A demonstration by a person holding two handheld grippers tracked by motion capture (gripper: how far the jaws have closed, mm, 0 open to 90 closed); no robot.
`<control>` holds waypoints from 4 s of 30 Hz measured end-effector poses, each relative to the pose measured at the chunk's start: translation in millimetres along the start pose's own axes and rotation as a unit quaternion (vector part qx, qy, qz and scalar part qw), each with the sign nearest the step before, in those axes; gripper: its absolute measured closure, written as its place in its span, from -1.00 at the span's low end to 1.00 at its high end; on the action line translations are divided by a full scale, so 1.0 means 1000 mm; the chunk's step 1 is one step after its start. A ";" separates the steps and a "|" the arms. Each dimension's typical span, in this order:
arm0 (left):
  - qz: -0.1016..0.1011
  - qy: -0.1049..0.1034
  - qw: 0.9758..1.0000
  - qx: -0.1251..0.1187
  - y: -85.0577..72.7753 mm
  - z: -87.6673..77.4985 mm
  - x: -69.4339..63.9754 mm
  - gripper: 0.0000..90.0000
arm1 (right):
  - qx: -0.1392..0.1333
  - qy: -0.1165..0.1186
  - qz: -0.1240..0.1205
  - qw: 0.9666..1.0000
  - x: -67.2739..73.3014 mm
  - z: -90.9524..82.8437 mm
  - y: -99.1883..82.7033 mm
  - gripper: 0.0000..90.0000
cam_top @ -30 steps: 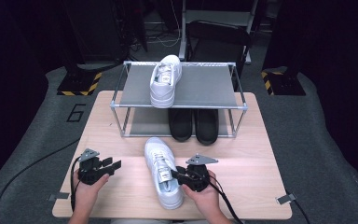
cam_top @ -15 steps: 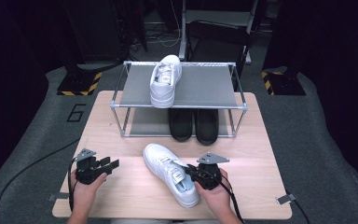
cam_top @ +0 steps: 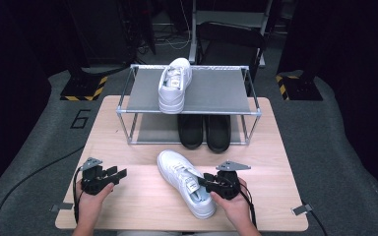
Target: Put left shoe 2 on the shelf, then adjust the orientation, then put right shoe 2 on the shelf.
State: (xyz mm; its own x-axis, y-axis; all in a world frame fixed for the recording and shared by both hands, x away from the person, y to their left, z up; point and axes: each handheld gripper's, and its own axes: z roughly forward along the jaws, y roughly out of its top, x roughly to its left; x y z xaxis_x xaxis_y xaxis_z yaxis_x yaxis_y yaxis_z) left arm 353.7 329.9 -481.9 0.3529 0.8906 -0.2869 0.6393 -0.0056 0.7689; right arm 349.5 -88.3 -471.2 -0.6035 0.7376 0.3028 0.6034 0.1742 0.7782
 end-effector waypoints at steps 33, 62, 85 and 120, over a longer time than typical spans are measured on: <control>0.003 0.002 1.000 0.004 -0.001 0.001 0.002 0.12 | 0.054 0.009 -0.015 0.998 -0.009 0.010 -0.002 0.60; -0.001 0.010 1.000 0.006 -0.005 -0.002 0.009 0.11 | 0.013 -0.014 0.009 1.000 -0.004 0.006 -0.007 0.79; 0.002 0.014 1.000 0.006 -0.006 -0.001 0.010 0.10 | 0.005 -0.007 0.033 0.999 -0.007 -0.010 -0.007 0.79; -0.001 0.014 1.000 0.006 -0.008 -0.001 0.010 0.10 | -0.038 -0.009 0.042 0.998 -0.010 -0.047 0.016 0.79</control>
State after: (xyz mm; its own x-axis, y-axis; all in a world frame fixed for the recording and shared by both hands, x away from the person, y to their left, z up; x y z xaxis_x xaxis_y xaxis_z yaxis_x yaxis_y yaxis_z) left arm 351.3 339.2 -490.3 0.3320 0.9031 -0.2722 0.6482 -0.0087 0.7614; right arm 340.7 -123.9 -435.8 -0.5436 0.7586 0.3592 0.6097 0.0627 0.7902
